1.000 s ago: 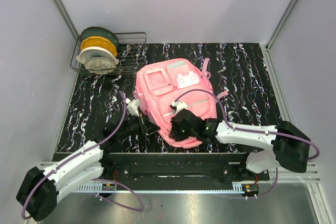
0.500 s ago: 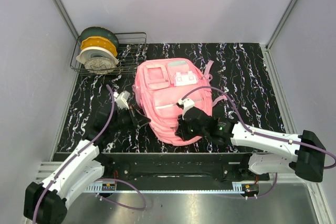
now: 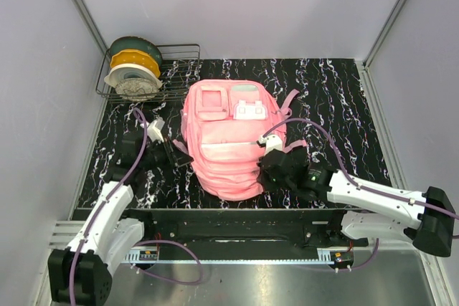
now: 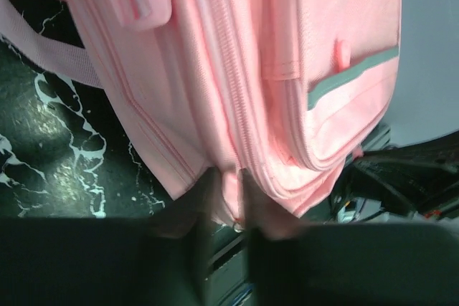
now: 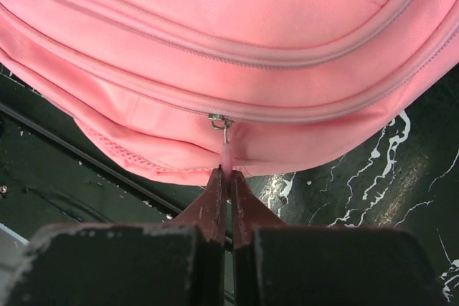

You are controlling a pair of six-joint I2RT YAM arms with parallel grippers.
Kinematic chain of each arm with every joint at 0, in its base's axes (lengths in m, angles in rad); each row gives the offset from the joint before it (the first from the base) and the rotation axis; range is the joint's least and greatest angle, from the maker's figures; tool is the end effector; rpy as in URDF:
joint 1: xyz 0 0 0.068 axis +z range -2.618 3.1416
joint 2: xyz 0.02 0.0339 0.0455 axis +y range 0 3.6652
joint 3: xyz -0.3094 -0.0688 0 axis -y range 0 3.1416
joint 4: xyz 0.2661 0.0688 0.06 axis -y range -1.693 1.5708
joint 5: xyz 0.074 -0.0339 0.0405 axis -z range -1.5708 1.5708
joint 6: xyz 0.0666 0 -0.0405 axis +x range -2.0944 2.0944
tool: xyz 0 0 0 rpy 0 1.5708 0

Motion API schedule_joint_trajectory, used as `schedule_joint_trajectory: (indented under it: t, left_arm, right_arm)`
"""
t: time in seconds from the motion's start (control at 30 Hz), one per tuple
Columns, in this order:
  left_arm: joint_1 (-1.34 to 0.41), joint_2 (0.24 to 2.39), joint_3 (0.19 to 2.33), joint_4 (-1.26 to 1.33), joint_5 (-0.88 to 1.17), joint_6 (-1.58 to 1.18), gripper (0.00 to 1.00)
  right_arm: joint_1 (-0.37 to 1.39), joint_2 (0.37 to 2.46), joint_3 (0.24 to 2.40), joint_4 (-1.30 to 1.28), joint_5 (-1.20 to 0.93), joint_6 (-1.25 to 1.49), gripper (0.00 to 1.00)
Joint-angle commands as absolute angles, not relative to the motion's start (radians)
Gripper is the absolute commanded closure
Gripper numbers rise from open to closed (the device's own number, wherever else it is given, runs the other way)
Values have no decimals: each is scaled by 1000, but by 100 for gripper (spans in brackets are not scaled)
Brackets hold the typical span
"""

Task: Pack the student bag
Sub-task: Zip the student bag at the center of the board.

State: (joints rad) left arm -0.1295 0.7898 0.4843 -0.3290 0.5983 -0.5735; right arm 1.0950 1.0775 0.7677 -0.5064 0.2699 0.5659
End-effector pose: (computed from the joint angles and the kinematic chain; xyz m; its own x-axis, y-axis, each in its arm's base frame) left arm 0.1716 -0.0602 0.2339 -0.7957 -0.3485 -0.4954 0.1486 0.6806 -0.7174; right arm 0.1257 0.2051 0.2614 -0.6962 -0.2229 -0.6824 -0.4736 0.8569 0.2033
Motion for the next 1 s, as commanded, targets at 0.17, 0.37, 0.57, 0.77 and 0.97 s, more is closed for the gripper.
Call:
schedule_joint_trajectory:
  t: [0.17,0.37,0.57,0.77,0.97]
  left_arm:
    - [-98,663,434,-155,715,-713,11]
    - [-146,361,286,-256,573,-940,1]
    - [-326,152,203,-362,359,-1139,1]
    - [-544,239,173,-272,162,-1224,1]
    - [-707,461,187,-74,6,-1258,1]
  right_arm:
    - [1088,1133,779,-420,209,601,100]
    - [1089,1172,792,-357,175,618,100]
    - [1088,1184,804,-347,186,618,100]
    - [1088,1201,813,-330,176,623,100]
    - [1088,1197,824,-334,175,623,100]
